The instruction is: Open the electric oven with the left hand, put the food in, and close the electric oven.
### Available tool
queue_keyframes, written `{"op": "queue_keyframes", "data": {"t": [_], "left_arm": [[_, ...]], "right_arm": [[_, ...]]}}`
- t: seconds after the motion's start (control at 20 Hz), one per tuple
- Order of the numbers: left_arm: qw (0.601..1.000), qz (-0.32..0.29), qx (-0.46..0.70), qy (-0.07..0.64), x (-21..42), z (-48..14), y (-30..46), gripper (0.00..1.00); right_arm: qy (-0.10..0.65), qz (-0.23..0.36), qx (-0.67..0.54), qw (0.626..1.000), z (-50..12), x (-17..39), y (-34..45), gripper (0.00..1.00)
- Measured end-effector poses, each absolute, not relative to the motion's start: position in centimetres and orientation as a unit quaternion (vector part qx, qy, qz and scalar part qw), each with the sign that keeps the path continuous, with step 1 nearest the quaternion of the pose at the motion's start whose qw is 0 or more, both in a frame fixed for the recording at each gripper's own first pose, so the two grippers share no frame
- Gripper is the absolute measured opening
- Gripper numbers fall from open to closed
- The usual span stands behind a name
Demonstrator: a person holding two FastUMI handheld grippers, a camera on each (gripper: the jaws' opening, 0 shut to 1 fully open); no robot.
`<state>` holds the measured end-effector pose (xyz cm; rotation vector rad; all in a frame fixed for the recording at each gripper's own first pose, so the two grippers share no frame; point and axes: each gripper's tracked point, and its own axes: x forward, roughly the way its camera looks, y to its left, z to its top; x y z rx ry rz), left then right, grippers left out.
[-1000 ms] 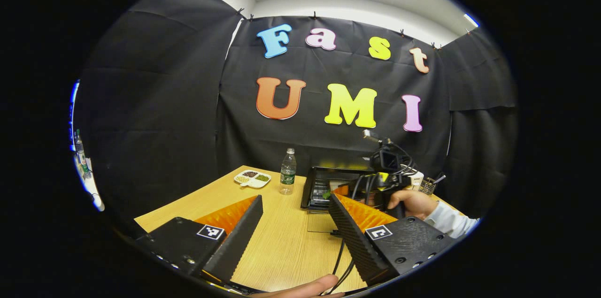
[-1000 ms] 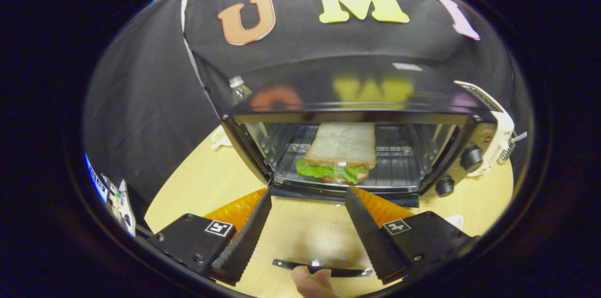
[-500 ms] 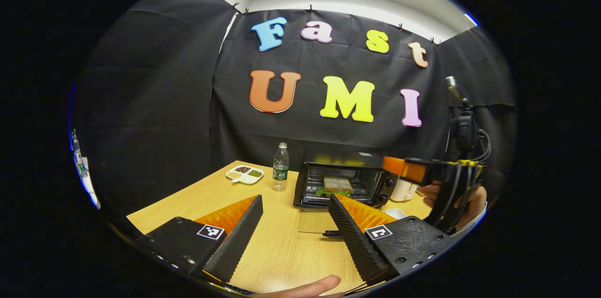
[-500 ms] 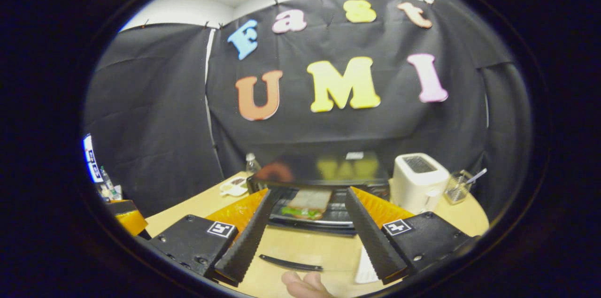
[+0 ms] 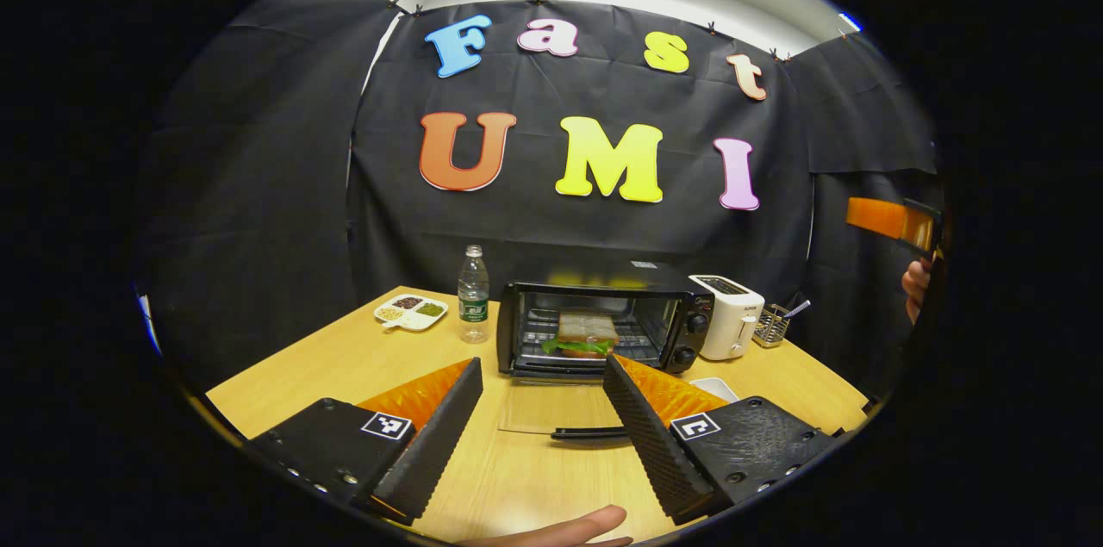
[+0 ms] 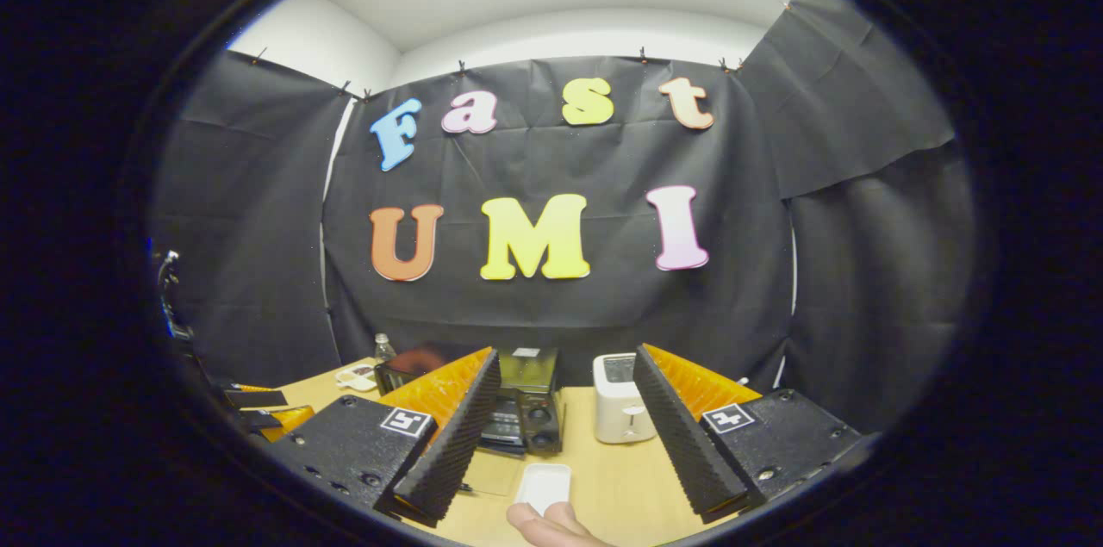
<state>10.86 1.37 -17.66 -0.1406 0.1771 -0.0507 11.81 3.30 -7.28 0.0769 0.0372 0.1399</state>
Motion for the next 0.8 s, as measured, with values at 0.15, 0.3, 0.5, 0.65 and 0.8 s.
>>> {"op": "queue_keyframes", "data": {"t": [0.15, 0.3, 0.5, 0.65, 0.8], "left_arm": [[0.989, -0.050, -0.063, 0.122, 12.6, -20.3, -2.0, 0.93], [0.983, -0.062, -0.048, 0.166, 13.5, -23.8, -4.5, 0.93], [0.966, -0.060, -0.053, 0.246, 13.8, -29.8, -6.5, 0.94], [0.956, -0.059, -0.049, 0.285, 13.7, -32.4, -7.4, 0.94], [0.951, -0.057, -0.046, 0.299, 14.3, -33.5, -8.3, 0.94]], "right_arm": [[0.014, 0.045, 0.035, 0.998, -6.4, 10.8, 0.0, 0.99], [-0.004, 0.028, 0.040, 0.999, -5.5, 10.1, -2.6, 0.99], [-0.018, 0.017, 0.045, 0.999, -6.2, 9.7, -4.8, 0.99], [-0.003, 0.003, 0.040, 0.999, -6.7, 9.8, -6.0, 0.99], [-0.004, 0.019, 0.048, 0.999, -6.8, 10.2, -5.4, 0.99]]}}
